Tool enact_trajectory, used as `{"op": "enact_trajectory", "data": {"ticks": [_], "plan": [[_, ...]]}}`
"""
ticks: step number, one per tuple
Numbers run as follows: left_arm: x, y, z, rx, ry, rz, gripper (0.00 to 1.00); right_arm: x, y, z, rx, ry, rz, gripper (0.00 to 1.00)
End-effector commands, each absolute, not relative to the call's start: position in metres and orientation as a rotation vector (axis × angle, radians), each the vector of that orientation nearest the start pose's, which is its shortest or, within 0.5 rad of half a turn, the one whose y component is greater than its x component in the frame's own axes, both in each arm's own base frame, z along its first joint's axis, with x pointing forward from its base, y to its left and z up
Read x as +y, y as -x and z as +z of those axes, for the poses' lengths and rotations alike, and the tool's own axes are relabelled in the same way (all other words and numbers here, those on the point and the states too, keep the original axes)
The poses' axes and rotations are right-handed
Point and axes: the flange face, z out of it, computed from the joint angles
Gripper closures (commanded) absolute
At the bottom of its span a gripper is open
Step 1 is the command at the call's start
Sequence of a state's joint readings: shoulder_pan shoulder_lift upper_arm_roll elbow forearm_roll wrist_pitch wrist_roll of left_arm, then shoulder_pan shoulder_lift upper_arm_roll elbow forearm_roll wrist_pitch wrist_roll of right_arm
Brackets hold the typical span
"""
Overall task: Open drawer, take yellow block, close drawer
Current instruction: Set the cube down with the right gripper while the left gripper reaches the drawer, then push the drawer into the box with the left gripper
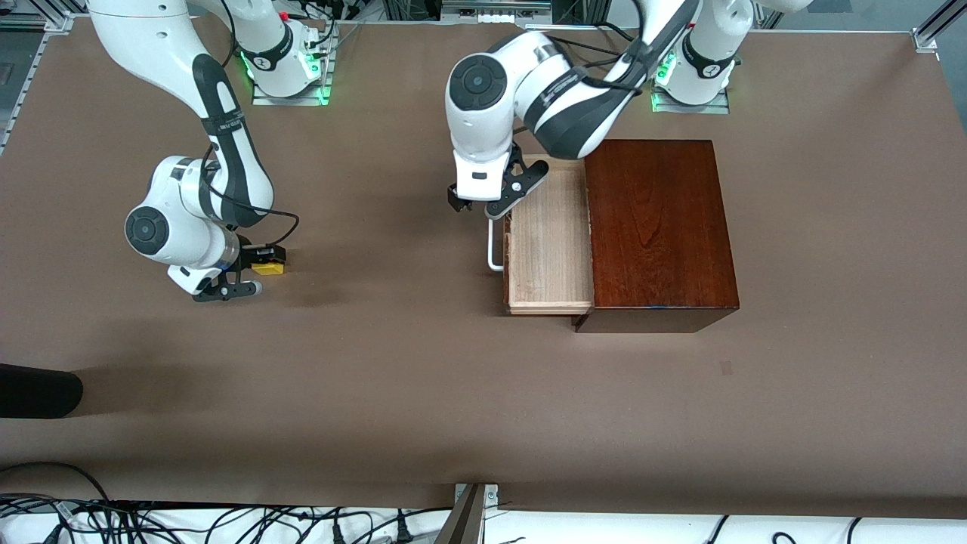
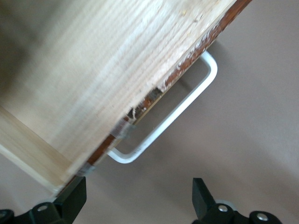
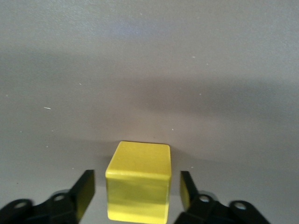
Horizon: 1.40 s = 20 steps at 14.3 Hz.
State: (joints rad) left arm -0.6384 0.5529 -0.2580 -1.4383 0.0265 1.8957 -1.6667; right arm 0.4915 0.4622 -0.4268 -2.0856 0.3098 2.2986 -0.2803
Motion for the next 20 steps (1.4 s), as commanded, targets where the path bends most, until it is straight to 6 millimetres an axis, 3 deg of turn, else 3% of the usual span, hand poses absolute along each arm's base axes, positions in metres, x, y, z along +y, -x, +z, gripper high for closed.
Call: {"op": "enact_trajectory", "data": {"ticks": [1, 2, 3, 4, 5, 7, 9, 12, 17, 20], "plan": [[-0.542, -0.459, 0.353, -1.306, 2.797, 0.182, 0.0, 0.044, -0.564, 0.215, -0.217, 3.051, 0.253, 0.0], [-0.545, -0.458, 0.347, -1.344, 2.784, 0.183, 0.0, 0.044, -0.565, 0.217, -0.216, 3.049, 0.251, 0.0], [-0.547, -0.459, 0.344, -1.364, 2.785, 0.185, 0.11, 0.045, -0.566, 0.221, -0.214, 3.047, 0.24, 0.0], [-0.548, -0.459, 0.34, -1.363, 2.788, 0.189, 0.41, 0.045, -0.566, 0.222, -0.214, 3.046, 0.238, 0.0], [-0.55, -0.46, 0.341, -1.366, 2.806, 0.187, 0.64, 0.044, -0.566, 0.226, -0.212, 3.045, 0.228, 0.0], [-0.555, -0.46, 0.334, -1.367, 2.828, 0.188, 0.97, 0.041, -0.568, 0.242, -0.201, 3.032, 0.197, 0.0], [-0.558, -0.462, 0.324, -1.374, 2.839, 0.185, 1.0, 0.027, -0.567, 0.281, -0.178, 2.983, 0.193, 0.0], [-0.552, -0.466, 0.318, -1.4, 2.812, 0.176, 1.0, 0.006, -0.563, 0.361, -0.169, 2.971, 0.113, 0.0], [-0.525, -0.492, 0.313, -1.486, 2.722, 0.128, 1.0, 0.022, -0.546, 0.47, -0.11, 3.084, 0.039, 0.0], [-0.516, -0.495, 0.31, -1.439, 2.695, 0.056, 1.0, 0.029, -0.55, 0.541, -0.138, 3.078, 0.068, 0.0]]}}
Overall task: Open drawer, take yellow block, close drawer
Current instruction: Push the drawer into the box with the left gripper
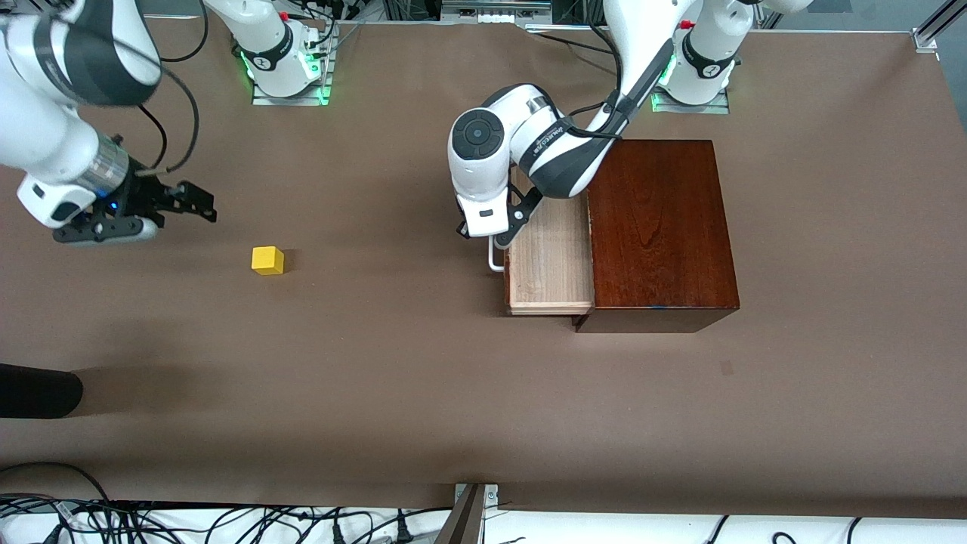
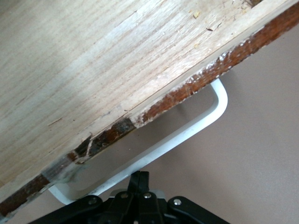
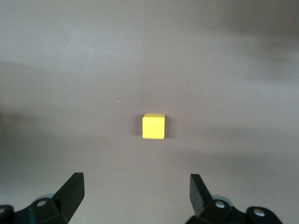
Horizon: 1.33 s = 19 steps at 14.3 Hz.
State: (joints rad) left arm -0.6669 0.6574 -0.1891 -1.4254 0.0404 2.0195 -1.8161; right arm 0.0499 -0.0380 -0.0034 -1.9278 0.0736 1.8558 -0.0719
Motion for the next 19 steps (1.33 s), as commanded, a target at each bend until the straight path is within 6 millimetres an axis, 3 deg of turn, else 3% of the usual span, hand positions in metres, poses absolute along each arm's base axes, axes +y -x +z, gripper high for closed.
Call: {"op": "enact_trajectory", "data": {"ticks": [1, 2, 4, 10, 11, 15, 19], "plan": [[-0.516, -0.495, 0.311, -1.434, 2.694, 0.054, 1.0, 0.036, -0.55, 0.56, -0.162, 3.076, 0.075, 0.0], [-0.514, -0.495, 0.311, -1.424, 2.688, 0.049, 1.0, 0.048, -0.549, 0.572, -0.2, 3.072, 0.086, 0.0], [-0.51, -0.496, 0.313, -1.393, 2.681, 0.004, 1.0, 0.052, -0.549, 0.584, -0.194, 3.073, 0.08, 0.0], [-0.49, -0.499, 0.33, -1.258, 2.684, 0.009, 1.0, 0.051, -0.542, 0.585, -0.193, 3.077, 0.137, 0.0], [-0.482, -0.504, 0.332, -1.245, 2.678, 0.017, 1.0, 0.042, -0.539, 0.586, -0.166, 3.075, 0.171, 0.0], [-0.445, -0.511, 0.334, -1.174, 2.667, 0.045, 1.0, 0.04, -0.537, 0.593, -0.142, 3.086, 0.179, 0.0], [-0.409, -0.517, 0.336, -1.107, 2.671, 0.072, 1.0, 0.045, -0.536, 0.595, -0.18, 3.087, 0.177, 0.0]]}}
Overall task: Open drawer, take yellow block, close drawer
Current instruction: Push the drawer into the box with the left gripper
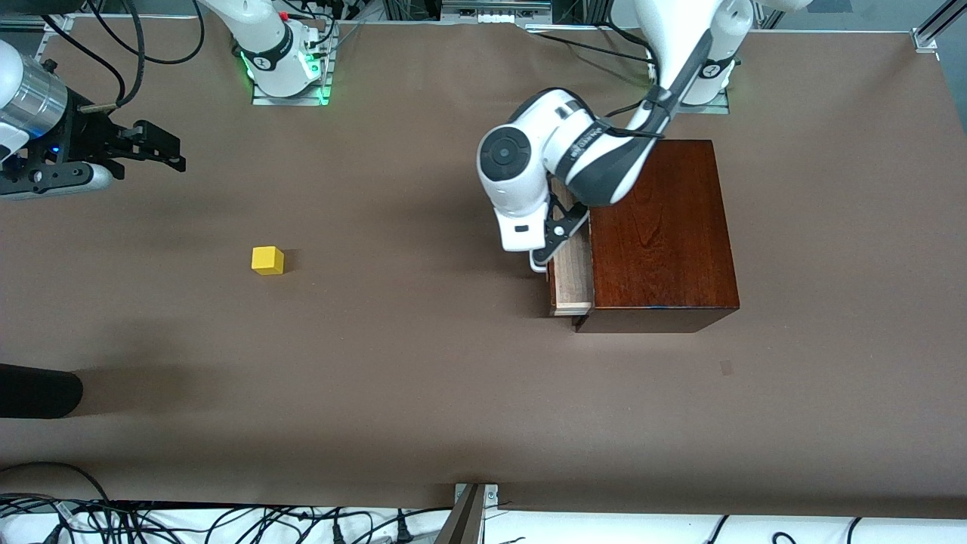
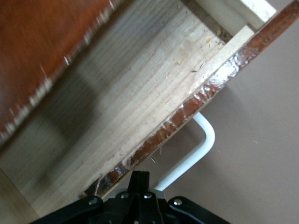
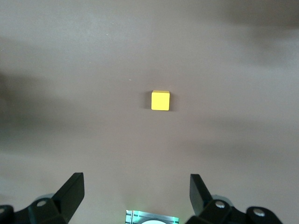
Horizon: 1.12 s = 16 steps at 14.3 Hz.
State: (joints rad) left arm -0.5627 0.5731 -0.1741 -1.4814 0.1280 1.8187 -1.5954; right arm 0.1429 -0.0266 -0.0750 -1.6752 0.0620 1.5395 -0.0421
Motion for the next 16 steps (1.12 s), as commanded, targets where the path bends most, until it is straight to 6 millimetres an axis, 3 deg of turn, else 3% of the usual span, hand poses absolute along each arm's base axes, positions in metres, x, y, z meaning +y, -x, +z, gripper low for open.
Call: {"op": "enact_trajectory", "data": {"ticks": [1, 6, 9, 13, 16], "plan": [[-0.405, -0.517, 0.336, -1.086, 2.676, 0.077, 1.0, 0.046, -0.536, 0.595, -0.188, 3.096, 0.18, 0.0], [-0.398, -0.518, 0.329, -1.05, 2.679, 0.094, 1.0, 0.046, -0.54, 0.59, -0.207, 3.136, 0.181, 0.0], [-0.372, -0.525, 0.333, -0.998, 2.692, 0.111, 1.0, 0.045, -0.548, 0.574, -0.2, 3.137, 0.219, 0.0], [-0.354, -0.533, 0.336, -0.981, 2.7, 0.121, 1.0, 0.04, -0.545, 0.581, -0.185, 3.128, 0.202, 0.0], [-0.357, -0.531, 0.365, -0.993, 2.734, 0.082, 1.0, 0.038, -0.538, 0.594, -0.208, 3.118, 0.168, 0.0]]}}
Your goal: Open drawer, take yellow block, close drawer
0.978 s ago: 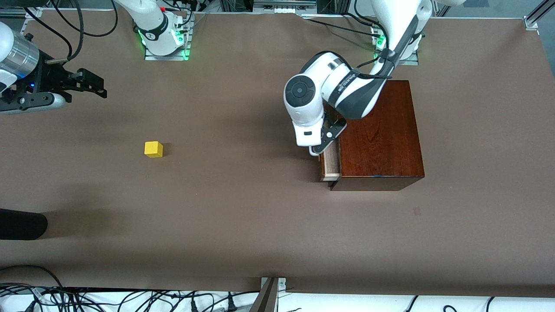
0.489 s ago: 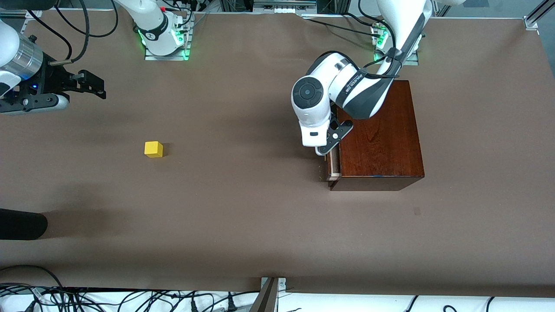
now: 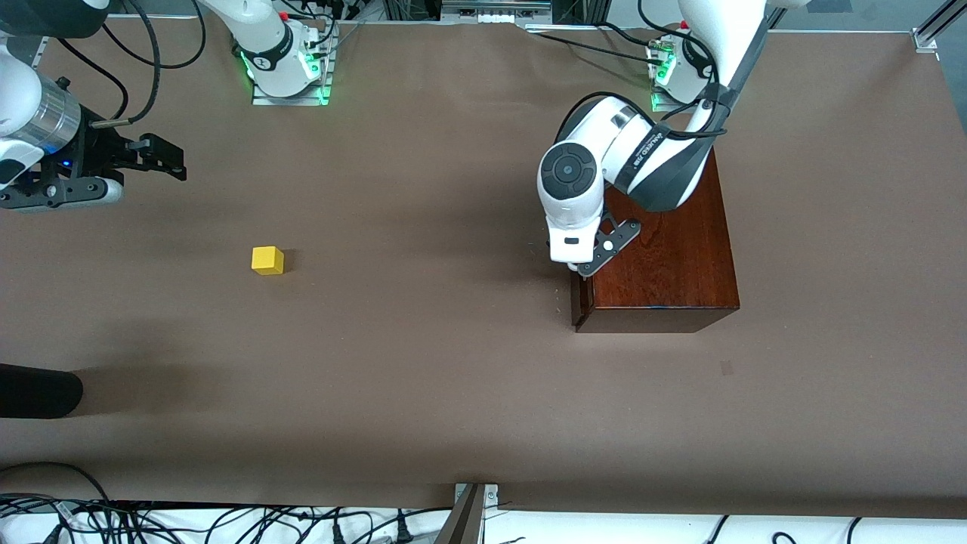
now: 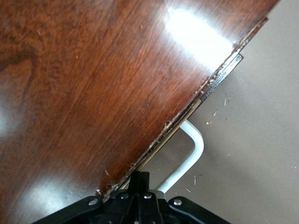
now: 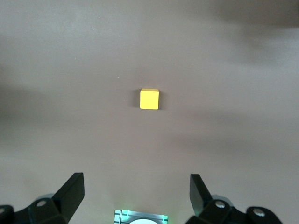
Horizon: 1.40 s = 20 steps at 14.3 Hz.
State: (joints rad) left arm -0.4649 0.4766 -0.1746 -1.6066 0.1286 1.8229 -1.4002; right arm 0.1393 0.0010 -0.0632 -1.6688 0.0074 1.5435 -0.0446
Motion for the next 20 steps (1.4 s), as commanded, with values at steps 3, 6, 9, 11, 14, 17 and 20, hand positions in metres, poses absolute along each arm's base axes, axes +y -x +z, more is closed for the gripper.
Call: {"op": "enact_trajectory", "data": {"ticks": [3, 6, 9, 11, 14, 17, 20], "plan": [[-0.373, -0.516, 0.411, -0.967, 2.837, 0.098, 0.64, 0.038, -0.534, 0.6, -0.213, 3.118, 0.159, 0.0], [-0.382, -0.498, 0.466, -0.95, 2.935, 0.06, 0.01, 0.039, -0.53, 0.605, -0.22, 3.104, 0.153, 0.0], [-0.354, -0.499, 0.511, -0.871, 3.006, 0.019, 0.0, 0.041, -0.531, 0.602, -0.263, 3.076, 0.151, 0.0], [-0.324, -0.504, 0.535, -0.77, 3.062, 0.035, 0.0, 0.032, -0.53, 0.598, -0.217, 3.025, 0.166, 0.0], [-0.271, -0.507, 0.569, -0.631, 3.08, 0.02, 0.0, 0.031, -0.53, 0.601, -0.216, 3.013, 0.157, 0.0], [-0.195, -0.51, 0.597, -0.478, 3.1, -0.003, 0.0, 0.03, -0.531, 0.6, -0.214, 3.022, 0.156, 0.0], [-0.113, -0.517, 0.608, -0.34, 3.147, 0.025, 0.0, 0.031, -0.531, 0.601, -0.219, 3.026, 0.151, 0.0]]}}
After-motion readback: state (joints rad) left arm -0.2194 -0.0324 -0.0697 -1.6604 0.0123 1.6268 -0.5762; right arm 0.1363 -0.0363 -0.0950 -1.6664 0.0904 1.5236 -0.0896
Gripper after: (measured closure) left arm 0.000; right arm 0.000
